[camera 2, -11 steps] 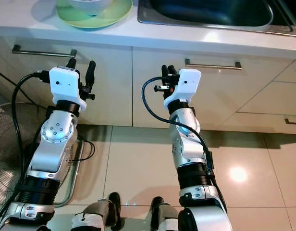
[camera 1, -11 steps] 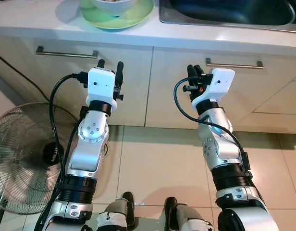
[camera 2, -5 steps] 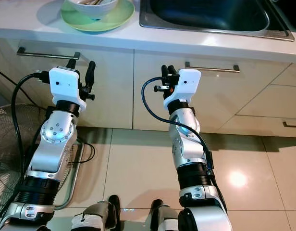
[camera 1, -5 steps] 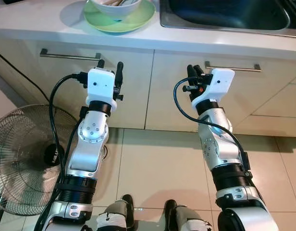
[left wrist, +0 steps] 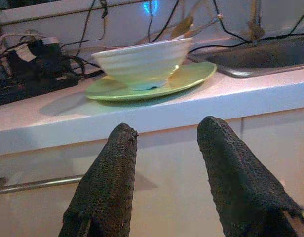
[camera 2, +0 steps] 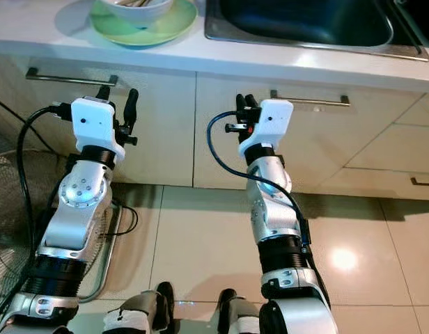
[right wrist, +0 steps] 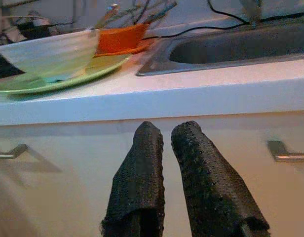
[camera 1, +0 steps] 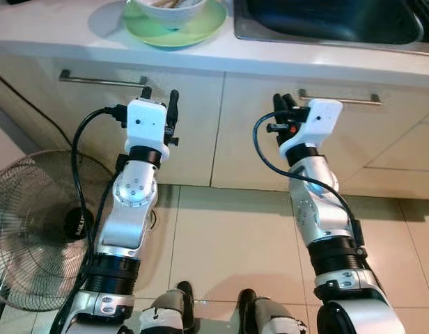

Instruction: Kitchen organization

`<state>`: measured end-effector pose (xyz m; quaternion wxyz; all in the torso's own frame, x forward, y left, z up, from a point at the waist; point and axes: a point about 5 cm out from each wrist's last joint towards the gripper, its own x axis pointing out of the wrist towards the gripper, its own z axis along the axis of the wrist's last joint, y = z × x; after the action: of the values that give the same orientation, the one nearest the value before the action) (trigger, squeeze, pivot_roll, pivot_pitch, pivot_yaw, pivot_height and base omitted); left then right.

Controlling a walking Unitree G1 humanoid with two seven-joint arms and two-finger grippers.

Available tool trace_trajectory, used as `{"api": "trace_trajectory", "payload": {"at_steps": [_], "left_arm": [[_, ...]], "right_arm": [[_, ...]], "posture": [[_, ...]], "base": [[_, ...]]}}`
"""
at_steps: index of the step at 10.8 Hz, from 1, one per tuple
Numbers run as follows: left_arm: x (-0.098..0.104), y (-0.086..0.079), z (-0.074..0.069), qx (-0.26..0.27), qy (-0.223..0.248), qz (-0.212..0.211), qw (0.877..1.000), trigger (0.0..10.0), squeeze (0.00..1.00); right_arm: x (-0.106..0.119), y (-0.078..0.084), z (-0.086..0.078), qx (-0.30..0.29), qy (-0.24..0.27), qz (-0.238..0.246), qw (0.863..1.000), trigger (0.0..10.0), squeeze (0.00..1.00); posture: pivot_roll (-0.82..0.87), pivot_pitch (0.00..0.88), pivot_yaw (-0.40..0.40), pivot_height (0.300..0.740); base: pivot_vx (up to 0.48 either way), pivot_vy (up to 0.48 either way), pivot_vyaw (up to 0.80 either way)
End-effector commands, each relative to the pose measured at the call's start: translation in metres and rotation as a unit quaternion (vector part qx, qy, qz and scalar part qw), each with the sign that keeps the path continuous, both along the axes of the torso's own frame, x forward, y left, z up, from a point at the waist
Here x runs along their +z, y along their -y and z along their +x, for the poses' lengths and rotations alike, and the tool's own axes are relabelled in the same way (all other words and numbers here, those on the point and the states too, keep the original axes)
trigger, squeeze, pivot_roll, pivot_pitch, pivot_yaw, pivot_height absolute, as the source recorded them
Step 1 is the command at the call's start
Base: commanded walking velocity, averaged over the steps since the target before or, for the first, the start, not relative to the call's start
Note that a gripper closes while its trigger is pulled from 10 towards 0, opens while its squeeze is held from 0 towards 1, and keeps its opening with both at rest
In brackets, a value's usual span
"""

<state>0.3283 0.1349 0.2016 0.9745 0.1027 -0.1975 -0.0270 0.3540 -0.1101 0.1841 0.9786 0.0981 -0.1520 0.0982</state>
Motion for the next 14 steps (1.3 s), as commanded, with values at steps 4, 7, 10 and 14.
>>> {"api": "trace_trajectory", "payload": {"at_steps": [4, 7, 10, 14], "left_arm": [[-0.0029, 0.0029, -0.0017, -0.008, 0.000, 0.000, 1.000, 10.0, 0.00], [-0.0023, 0.0029, -0.0019, -0.009, 0.001, 0.001, 1.000, 10.0, 0.00], [-0.0023, 0.0030, -0.0016, -0.010, 0.002, 0.001, 1.000, 10.0, 0.00], [-0.0020, 0.0026, -0.0019, -0.008, 0.004, 0.001, 1.000, 10.0, 0.00]], "right_arm": [[-0.0043, 0.0049, -0.0011, -0.008, -0.006, 0.000, 1.000, 10.0, 0.00], [-0.0040, 0.0047, -0.0011, -0.008, -0.006, 0.001, 1.000, 10.0, 0.00], [-0.0039, 0.0041, -0.0003, -0.004, -0.010, 0.008, 1.000, 10.0, 0.00], [-0.0023, 0.0039, -0.0006, -0.005, -0.004, 0.009, 1.000, 10.0, 0.00]], "posture": [[0.11, 0.226, -0.035, 0.740], [0.11, 0.227, -0.035, 0.740], [0.11, 0.225, -0.037, 0.740], [0.12, 0.225, -0.040, 0.740]], "base": [[0.341, 0.000, 0.00], [0.356, 0.000, 0.00], [0.361, 0.000, -0.27], [0.362, 0.000, -0.20]]}}
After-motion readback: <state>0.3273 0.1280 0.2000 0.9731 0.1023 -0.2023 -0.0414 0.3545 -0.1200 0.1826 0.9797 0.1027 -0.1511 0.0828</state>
